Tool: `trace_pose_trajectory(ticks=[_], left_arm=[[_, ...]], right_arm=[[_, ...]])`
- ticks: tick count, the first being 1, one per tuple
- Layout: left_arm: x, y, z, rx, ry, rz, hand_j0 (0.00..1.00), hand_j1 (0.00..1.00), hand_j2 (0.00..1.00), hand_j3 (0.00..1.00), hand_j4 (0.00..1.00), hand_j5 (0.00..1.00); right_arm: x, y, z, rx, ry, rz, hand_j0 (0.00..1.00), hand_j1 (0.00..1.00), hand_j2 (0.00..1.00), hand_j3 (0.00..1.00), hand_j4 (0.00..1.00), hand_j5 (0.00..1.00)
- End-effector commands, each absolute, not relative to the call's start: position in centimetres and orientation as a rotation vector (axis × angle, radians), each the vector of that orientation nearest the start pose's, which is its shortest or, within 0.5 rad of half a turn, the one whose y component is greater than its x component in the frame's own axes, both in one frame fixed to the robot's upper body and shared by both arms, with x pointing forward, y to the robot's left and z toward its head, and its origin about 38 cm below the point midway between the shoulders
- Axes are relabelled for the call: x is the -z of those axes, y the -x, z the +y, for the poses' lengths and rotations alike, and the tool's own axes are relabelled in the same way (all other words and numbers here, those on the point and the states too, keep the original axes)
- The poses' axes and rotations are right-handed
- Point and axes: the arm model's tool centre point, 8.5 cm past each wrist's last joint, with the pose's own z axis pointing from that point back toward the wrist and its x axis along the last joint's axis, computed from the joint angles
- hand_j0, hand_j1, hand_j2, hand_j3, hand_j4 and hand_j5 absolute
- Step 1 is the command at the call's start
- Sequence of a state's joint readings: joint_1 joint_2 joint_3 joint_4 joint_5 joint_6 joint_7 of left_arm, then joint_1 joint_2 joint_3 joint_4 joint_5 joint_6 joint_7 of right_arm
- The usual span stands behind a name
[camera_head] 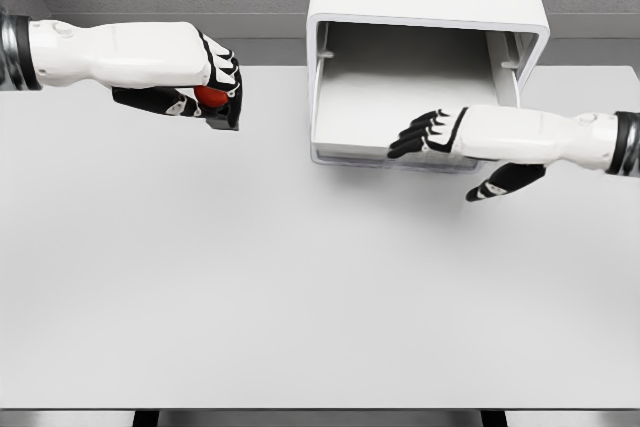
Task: Slide open multi-storey tabletop storage cabinets and put open load switch and slide close multi-storey tabletop storage cabinets
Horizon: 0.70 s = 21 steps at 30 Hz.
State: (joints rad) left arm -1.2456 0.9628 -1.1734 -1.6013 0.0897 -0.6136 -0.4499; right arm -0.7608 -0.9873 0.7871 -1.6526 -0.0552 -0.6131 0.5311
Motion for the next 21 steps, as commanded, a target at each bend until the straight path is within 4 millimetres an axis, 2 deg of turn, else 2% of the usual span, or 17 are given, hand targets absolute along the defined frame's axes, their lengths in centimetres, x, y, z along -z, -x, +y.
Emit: trace_pose_trajectory(ticks=[1, 2, 5, 7, 15, 21], left_arm=[[-35.4, -42.3, 23.7, -2.739, 0.203, 2.145, 0.42, 0.42, 0.42, 0.42, 0.42, 0.42], [-35.4, -42.3, 23.7, -2.739, 0.203, 2.145, 0.42, 0.42, 0.42, 0.42, 0.42, 0.42], [-35.3, -42.3, 23.6, -2.738, 0.2, 2.146, 0.42, 0.42, 0.42, 0.42, 0.42, 0.42], [-35.3, -42.3, 23.6, -2.738, 0.2, 2.146, 0.42, 0.42, 0.42, 0.42, 0.42, 0.42], [-35.3, -42.3, 23.5, -2.739, 0.198, 2.143, 0.42, 0.42, 0.42, 0.42, 0.42, 0.42], [-35.3, -42.4, 23.6, -2.741, 0.202, 2.144, 0.42, 0.42, 0.42, 0.42, 0.42, 0.42]], right_arm=[[-28.1, -40.0, -28.5, -2.015, 0.072, -1.657, 0.97, 0.97, 0.97, 0.97, 0.97, 0.97], [-27.4, -40.9, -29.6, -1.995, 0.089, -1.609, 0.97, 0.97, 0.97, 0.97, 0.97, 0.97], [-26.3, -41.9, -30.4, -1.982, 0.121, -1.565, 0.97, 0.97, 0.97, 0.97, 0.97, 0.97], [-25.6, -42.2, -29.5, -1.975, 0.095, -1.579, 0.97, 0.97, 0.97, 0.97, 0.97, 0.97], [-24.4, -41.7, -29.4, -1.988, 0.08, -1.556, 0.97, 0.97, 0.97, 0.97, 0.97, 0.97], [-24.7, -41.2, -29.1, -2.006, 0.076, -1.56, 0.97, 0.97, 0.97, 0.97, 0.97, 0.97]])
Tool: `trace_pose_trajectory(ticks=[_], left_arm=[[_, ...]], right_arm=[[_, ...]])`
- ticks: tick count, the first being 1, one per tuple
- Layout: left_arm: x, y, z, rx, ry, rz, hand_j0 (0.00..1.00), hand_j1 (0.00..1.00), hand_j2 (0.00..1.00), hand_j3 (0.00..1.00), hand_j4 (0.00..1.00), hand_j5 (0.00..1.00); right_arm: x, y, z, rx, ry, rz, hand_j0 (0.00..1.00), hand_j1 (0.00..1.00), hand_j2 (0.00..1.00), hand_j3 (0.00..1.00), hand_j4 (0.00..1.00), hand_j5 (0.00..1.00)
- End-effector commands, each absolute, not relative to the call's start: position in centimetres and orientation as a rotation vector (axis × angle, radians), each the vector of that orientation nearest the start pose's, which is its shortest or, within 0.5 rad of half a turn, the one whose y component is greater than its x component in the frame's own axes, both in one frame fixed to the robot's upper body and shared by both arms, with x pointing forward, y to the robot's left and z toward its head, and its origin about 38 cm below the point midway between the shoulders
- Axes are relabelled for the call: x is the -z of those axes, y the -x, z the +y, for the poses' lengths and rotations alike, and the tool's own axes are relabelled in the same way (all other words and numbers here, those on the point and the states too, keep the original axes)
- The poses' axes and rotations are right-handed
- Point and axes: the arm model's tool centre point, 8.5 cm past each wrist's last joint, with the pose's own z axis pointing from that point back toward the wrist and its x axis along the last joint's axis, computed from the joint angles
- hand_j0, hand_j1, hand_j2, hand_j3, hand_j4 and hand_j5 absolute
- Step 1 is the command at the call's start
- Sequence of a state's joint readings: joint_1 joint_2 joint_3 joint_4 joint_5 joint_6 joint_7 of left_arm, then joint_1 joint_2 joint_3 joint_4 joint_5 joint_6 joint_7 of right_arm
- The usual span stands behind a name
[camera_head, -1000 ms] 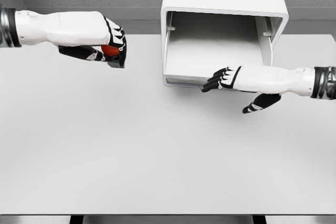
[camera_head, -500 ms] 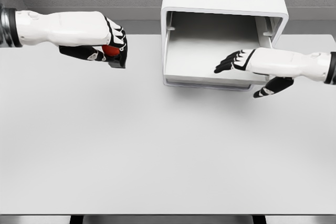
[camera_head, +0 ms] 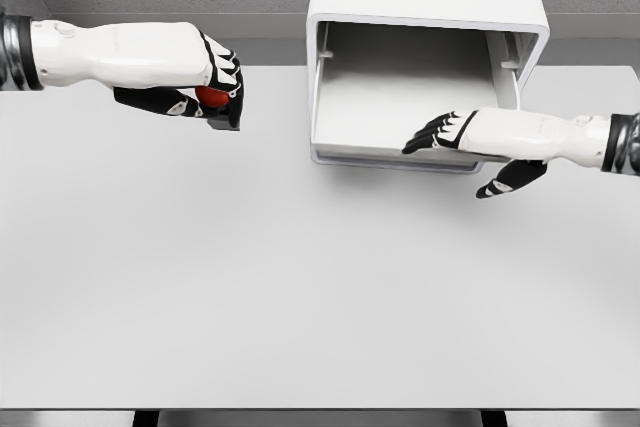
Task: Slide open multi-storey tabletop storage cabinets and put open load switch and slide close multi-storey tabletop storage cabinets
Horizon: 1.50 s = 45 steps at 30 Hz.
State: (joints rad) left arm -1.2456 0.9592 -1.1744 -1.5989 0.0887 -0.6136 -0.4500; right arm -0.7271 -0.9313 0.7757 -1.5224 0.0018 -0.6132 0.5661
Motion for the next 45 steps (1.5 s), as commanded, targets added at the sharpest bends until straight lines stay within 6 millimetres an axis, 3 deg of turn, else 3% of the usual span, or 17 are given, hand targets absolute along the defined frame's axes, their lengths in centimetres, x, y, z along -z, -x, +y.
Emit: trace_pose_trajectory(ticks=[1, 12, 18, 25, 45], left_arm=[[-35.3, -42.4, 23.6, -2.738, 0.202, 2.147, 0.42, 0.42, 0.42, 0.42, 0.42, 0.42], [-35.4, -42.3, 23.6, -2.734, 0.205, 2.149, 0.42, 0.42, 0.42, 0.42, 0.42, 0.42], [-36.0, -42.6, 23.3, -2.717, 0.215, 2.151, 0.42, 0.42, 0.42, 0.42, 0.42, 0.42], [-37.1, -43.1, 21.2, -2.661, 0.193, 2.151, 0.42, 0.42, 0.42, 0.42, 0.42, 0.42], [-37.4, -44.9, 14.0, -2.568, 0.064, 2.147, 0.42, 0.42, 0.42, 0.42, 0.42, 0.42]], right_arm=[[-24.6, -41.2, -29.1, -2.007, 0.073, -1.558, 0.97, 0.97, 0.97, 0.97, 0.97, 0.97], [-25.3, -38.7, -29.3, -2.075, 0.065, -1.541, 0.97, 0.97, 0.97, 0.97, 0.97, 0.97], [-25.2, -38.4, -29.0, -2.08, 0.053, -1.548, 0.97, 0.97, 0.97, 0.97, 0.97, 0.97], [-25.4, -37.9, -29.6, -2.083, 0.056, -1.535, 0.97, 0.97, 0.97, 0.97, 0.97, 0.97], [-26.9, -37.6, -30.7, -2.02, 0.039, -1.57, 0.97, 0.97, 0.97, 0.97, 0.97, 0.97]])
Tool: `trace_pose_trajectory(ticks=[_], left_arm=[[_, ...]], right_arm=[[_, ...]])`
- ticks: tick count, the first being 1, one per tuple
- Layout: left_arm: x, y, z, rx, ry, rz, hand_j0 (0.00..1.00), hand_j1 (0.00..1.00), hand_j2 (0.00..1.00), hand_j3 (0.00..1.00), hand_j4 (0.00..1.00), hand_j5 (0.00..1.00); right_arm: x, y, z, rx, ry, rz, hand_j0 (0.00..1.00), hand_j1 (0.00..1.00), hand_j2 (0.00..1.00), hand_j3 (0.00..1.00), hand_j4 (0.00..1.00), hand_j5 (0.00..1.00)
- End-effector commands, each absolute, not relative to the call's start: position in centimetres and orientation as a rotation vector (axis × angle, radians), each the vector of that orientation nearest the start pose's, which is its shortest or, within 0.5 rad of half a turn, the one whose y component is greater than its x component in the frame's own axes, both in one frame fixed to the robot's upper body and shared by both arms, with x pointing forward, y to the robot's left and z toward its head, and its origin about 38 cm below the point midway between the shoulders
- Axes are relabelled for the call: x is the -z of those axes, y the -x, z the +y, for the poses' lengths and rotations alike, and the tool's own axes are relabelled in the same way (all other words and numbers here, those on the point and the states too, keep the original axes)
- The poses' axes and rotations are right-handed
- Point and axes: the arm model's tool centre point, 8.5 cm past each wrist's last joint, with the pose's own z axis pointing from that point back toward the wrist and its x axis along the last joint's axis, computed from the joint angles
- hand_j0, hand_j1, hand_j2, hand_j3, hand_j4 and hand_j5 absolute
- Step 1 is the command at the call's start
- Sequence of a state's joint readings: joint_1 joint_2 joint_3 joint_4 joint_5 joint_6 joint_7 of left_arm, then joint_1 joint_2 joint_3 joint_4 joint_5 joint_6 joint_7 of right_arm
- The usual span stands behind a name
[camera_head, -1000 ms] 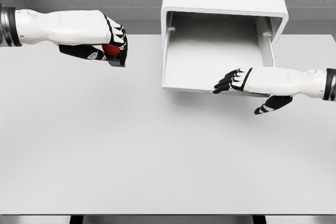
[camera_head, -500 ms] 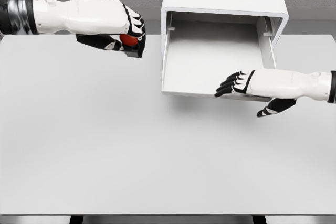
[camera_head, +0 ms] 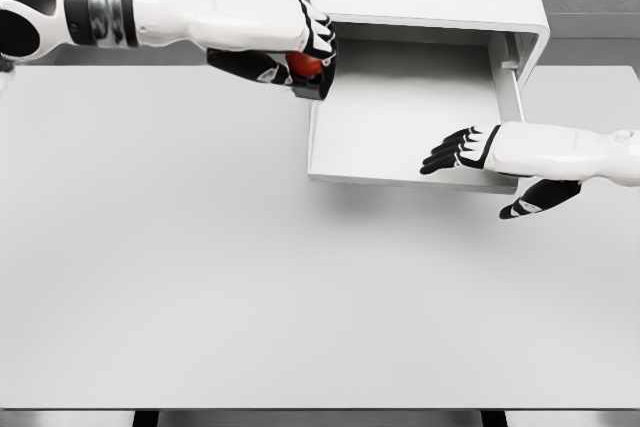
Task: Slide open multi-storey tabletop storage cabinets and put open load switch and slide close multi-storey tabletop storage cabinets
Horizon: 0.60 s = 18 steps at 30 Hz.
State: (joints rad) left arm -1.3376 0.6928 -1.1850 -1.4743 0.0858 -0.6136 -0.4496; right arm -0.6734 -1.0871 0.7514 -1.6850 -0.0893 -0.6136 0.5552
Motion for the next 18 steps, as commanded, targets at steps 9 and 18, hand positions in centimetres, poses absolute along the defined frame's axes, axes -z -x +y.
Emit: trace_pose_trajectory(ticks=[9, 18], left_arm=[[-36.8, -45.4, 11.3, -2.557, 0.019, 2.129, 0.42, 0.42, 0.42, 0.42, 0.42, 0.42], [-35.7, -46.0, 10.1, -2.583, -0.01, 2.116, 0.42, 0.42, 0.42, 0.42, 0.42, 0.42]], right_arm=[[-28.1, -37.7, -31.4, -1.985, 0.051, -1.598, 0.98, 0.98, 0.98, 0.98, 0.98, 0.98], [-28.0, -37.7, -30.8, -1.969, 0.033, -1.625, 0.97, 0.97, 0.97, 0.97, 0.97, 0.97]])
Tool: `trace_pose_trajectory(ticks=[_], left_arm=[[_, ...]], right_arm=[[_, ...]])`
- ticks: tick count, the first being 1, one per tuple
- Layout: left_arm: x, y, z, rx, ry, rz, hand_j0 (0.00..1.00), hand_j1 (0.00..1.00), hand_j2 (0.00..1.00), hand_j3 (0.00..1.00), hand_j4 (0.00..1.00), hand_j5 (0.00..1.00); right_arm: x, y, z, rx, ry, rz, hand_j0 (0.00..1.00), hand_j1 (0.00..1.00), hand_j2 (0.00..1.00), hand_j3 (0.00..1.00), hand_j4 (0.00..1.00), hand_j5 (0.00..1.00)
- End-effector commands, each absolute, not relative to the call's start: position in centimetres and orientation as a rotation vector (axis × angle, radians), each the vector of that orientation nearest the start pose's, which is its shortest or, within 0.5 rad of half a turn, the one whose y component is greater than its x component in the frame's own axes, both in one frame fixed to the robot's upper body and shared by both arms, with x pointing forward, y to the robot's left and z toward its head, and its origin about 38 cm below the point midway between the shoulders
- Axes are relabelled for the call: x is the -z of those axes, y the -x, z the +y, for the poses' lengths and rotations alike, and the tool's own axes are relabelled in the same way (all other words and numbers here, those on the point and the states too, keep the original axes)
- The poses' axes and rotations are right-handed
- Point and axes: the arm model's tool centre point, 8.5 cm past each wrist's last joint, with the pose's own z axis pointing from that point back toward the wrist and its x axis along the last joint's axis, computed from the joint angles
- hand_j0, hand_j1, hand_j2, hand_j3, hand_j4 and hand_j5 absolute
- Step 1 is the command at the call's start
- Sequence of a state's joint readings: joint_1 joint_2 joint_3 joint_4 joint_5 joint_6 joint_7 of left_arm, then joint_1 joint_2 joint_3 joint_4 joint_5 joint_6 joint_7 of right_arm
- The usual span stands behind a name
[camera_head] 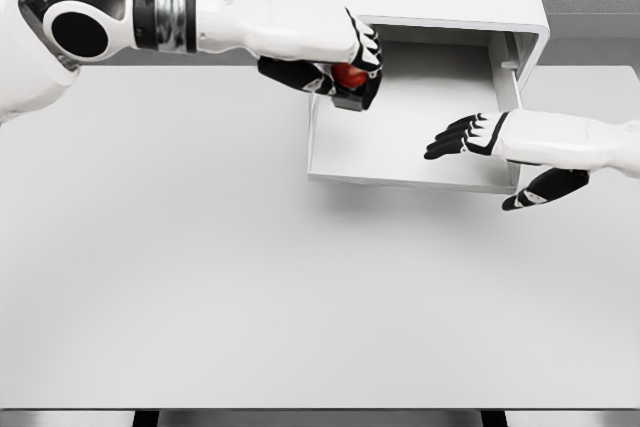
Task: Slide open multi-storey tabletop storage cabinets and put open load switch and slide close multi-storey tabletop storage cabinets
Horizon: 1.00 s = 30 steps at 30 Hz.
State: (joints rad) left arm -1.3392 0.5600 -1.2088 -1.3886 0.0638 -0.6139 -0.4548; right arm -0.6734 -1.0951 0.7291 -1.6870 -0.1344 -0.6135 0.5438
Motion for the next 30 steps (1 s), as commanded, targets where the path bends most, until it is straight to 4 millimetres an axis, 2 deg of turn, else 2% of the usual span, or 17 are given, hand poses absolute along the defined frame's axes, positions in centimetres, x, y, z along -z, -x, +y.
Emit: trace_pose_trajectory(ticks=[1, 9, 14, 22, 25, 27, 30], left_arm=[[-35.5, -45.9, 9.8, -2.585, -0.018, 2.108, 0.42, 0.42, 0.42, 0.42, 0.42, 0.42], [-34.4, -47.1, 9.0, -2.628, -0.001, 2.095, 0.42, 0.42, 0.42, 0.42, 0.42, 0.42], [-34.2, -47.4, 8.8, -2.635, -0.001, 2.096, 0.42, 0.42, 0.42, 0.42, 0.42, 0.42], [-34.1, -47.6, 8.5, -2.635, -0.004, 2.101, 0.44, 0.44, 0.44, 0.44, 0.44, 0.44], [-34.2, -47.6, 8.4, -2.633, -0.003, 2.103, 0.5, 0.5, 0.5, 0.5, 0.5, 0.5], [-34.3, -47.9, 8.5, -2.63, 0.006, 2.118, 0.97, 0.97, 0.97, 0.97, 0.97, 0.97], [-34.5, -47.9, 8.5, -2.622, 0.007, 2.126, 1.0, 1.0, 1.0, 1.0, 1.0, 1.0]], right_arm=[[-27.9, -37.7, -30.7, -1.969, 0.028, -1.627, 0.97, 0.97, 0.97, 0.97, 0.97, 0.97], [-27.4, -37.6, -30.5, -1.966, 0.001, -1.62, 0.97, 0.97, 0.97, 0.97, 0.97, 0.97], [-27.6, -37.6, -30.8, -1.963, 0.009, -1.616, 0.86, 0.86, 0.86, 0.86, 0.86, 0.86], [-27.6, -37.5, -30.7, -1.956, -0.002, -1.623, 0.86, 0.86, 0.86, 0.86, 0.86, 0.86], [-27.6, -37.6, -30.7, -1.955, -0.003, -1.624, 0.86, 0.86, 0.86, 0.86, 0.86, 0.86], [-27.6, -37.6, -30.7, -1.955, -0.003, -1.624, 0.86, 0.86, 0.86, 0.86, 0.86, 0.86], [-27.6, -37.6, -30.7, -1.955, -0.001, -1.622, 0.86, 0.86, 0.86, 0.86, 0.86, 0.86]])
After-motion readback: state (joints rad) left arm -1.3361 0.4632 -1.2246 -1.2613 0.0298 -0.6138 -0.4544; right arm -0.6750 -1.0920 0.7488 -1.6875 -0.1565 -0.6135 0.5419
